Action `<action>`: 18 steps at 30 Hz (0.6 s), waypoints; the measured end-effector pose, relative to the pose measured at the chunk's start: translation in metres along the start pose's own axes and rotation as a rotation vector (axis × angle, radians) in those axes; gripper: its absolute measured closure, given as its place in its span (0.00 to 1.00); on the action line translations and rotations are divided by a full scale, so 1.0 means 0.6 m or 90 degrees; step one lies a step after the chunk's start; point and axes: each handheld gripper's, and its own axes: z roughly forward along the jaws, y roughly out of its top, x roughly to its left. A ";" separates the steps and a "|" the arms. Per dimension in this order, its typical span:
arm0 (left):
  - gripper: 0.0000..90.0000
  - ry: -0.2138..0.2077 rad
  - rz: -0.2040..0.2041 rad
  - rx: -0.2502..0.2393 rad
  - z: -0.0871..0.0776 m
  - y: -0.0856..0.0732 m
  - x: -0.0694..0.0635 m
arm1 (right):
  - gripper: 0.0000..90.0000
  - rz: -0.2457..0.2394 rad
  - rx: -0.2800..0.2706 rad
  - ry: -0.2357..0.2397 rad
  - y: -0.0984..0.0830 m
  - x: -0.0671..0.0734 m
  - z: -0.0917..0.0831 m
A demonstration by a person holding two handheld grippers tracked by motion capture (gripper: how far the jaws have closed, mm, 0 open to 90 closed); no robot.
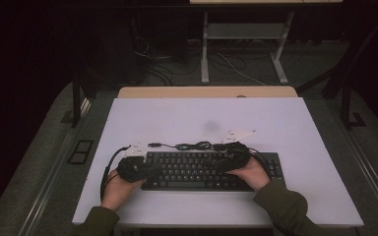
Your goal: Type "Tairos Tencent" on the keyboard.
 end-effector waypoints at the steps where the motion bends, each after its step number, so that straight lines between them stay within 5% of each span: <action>1: 0.99 -0.001 0.004 0.003 0.001 0.001 -0.001 | 0.25 0.000 0.000 0.000 0.000 0.000 0.000; 18: 0.99 -0.009 0.014 0.015 0.019 0.004 -0.011 | 0.25 -0.001 0.003 -0.001 -0.001 0.000 0.002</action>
